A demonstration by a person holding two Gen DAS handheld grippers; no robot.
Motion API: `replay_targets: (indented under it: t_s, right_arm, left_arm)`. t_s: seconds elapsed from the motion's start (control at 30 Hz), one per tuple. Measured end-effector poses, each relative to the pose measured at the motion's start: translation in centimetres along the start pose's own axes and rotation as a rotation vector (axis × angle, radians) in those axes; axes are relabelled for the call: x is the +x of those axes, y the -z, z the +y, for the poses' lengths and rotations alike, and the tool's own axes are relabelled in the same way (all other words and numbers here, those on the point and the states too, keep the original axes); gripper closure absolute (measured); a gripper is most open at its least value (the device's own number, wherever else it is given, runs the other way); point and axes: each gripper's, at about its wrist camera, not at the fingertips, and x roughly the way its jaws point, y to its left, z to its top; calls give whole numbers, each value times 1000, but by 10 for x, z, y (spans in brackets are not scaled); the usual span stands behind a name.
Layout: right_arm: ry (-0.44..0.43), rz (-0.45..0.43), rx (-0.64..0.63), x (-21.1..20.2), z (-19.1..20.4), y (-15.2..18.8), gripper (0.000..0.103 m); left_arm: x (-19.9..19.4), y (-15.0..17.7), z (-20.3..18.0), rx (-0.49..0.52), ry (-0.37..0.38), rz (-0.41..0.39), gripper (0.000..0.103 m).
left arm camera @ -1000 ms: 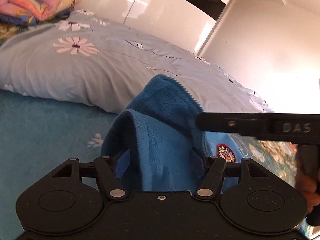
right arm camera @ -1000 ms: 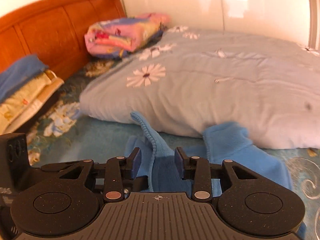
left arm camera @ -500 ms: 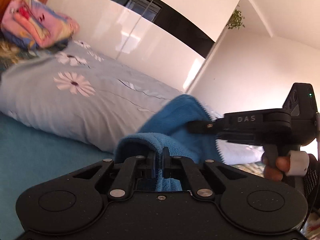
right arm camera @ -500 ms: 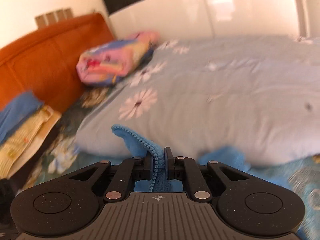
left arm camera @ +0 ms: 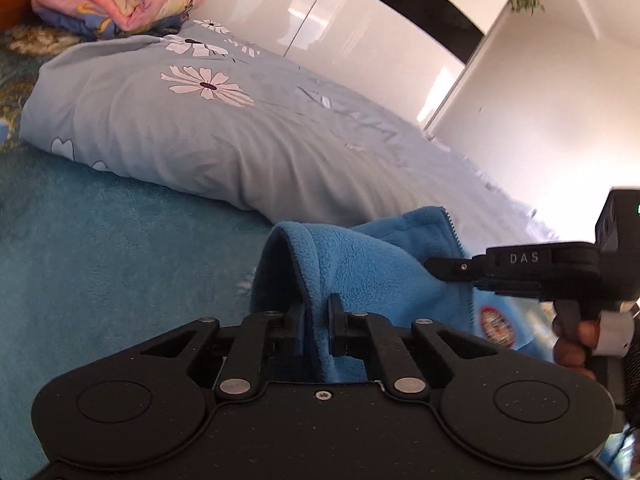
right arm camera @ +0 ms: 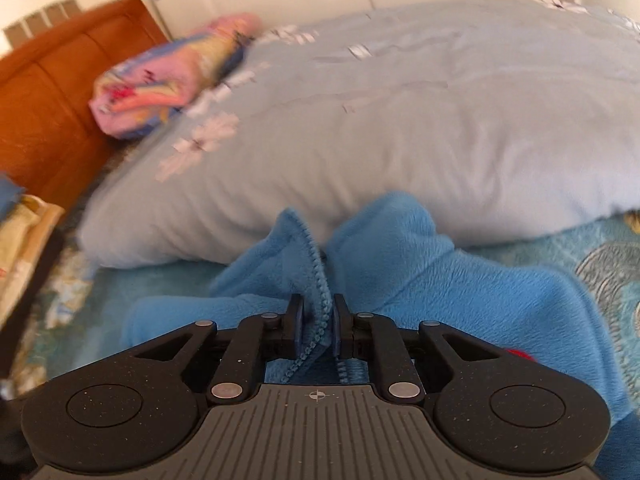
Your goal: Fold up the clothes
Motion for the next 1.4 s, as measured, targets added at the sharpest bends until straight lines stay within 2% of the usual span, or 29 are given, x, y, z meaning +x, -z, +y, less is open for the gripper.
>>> replay_targets:
  t_s: [0.1, 0.17, 0.2, 0.37, 0.5, 0.6, 0.67, 0.7, 0.73, 0.77, 0.83, 0.97, 1.0, 1.07, 1.1, 1.17, 1.2, 1.23, 1.3, 1.33, 1.4]
  right_arm:
    - [-47, -32, 8, -38, -7, 3, 89]
    - [-54, -34, 3, -72, -13, 16, 85]
    - [-42, -35, -2, -89, -16, 26, 81]
    - [41, -46, 139, -154, -47, 94, 65]
    - [106, -54, 252, -206, -72, 149, 64]
    - [156, -61, 336, -245, -91, 190, 64]
    - [188, -65, 390, -270, -103, 216, 64]
    - [192, -71, 399, -271, -105, 219, 64]
    - [197, -77, 409, -272, -106, 222, 64]
    - [201, -84, 418, -274, -108, 225, 64]
    - [211, -96, 436, -276, -111, 232, 63]
    - [229, -121, 472, -282, -118, 245, 63]
    - [234, -127, 481, -283, -119, 248, 63]
    - [243, -139, 499, -286, -123, 254, 62]
    - [247, -145, 508, -287, -124, 258, 62]
    - [257, -158, 527, -290, -127, 264, 61]
    - [259, -164, 538, -291, -130, 267, 58]
    - [241, -175, 571, -288, -137, 270, 48]
    - [188, -206, 624, -281, -147, 272, 47]
    - [162, -220, 646, -278, -151, 272, 46]
    - [109, -226, 673, -271, -154, 270, 46]
  left_arm:
    - [-28, 2, -1, 21, -2, -16, 75]
    - [-51, 8, 0, 26, -11, -6, 72]
    - [-63, 13, 0, 32, -17, 2, 68]
    - [-118, 36, -2, 42, -12, 35, 50]
    - [-115, 50, 0, -54, -10, 80, 47]
    - [-92, 57, -6, -76, -4, 123, 46]
    - [-81, 60, -9, -91, -18, 126, 49]
    - [-76, 61, -9, -104, -34, 119, 63]
    - [-78, 62, -9, -126, -88, 120, 97]
    - [-81, 63, -5, -155, -141, 123, 95]
    - [-92, 66, 6, -210, -159, 109, 95]
    - [-122, 70, 8, -216, -98, 75, 96]
    - [-130, 72, 6, -220, -74, 80, 95]
    - [-146, 77, 2, -230, -25, 94, 73]
    - [-153, 81, -3, -229, -5, 106, 57]
    - [-165, 97, -12, -206, 40, 152, 54]
    - [-168, 107, -17, -193, 63, 183, 52]
    - [-171, 117, -22, -183, 74, 210, 47]
    - [-174, 132, -27, -160, 64, 222, 40]
    - [-176, 140, -29, -149, 57, 227, 39]
    - [-179, 147, -30, -187, 51, 212, 39]
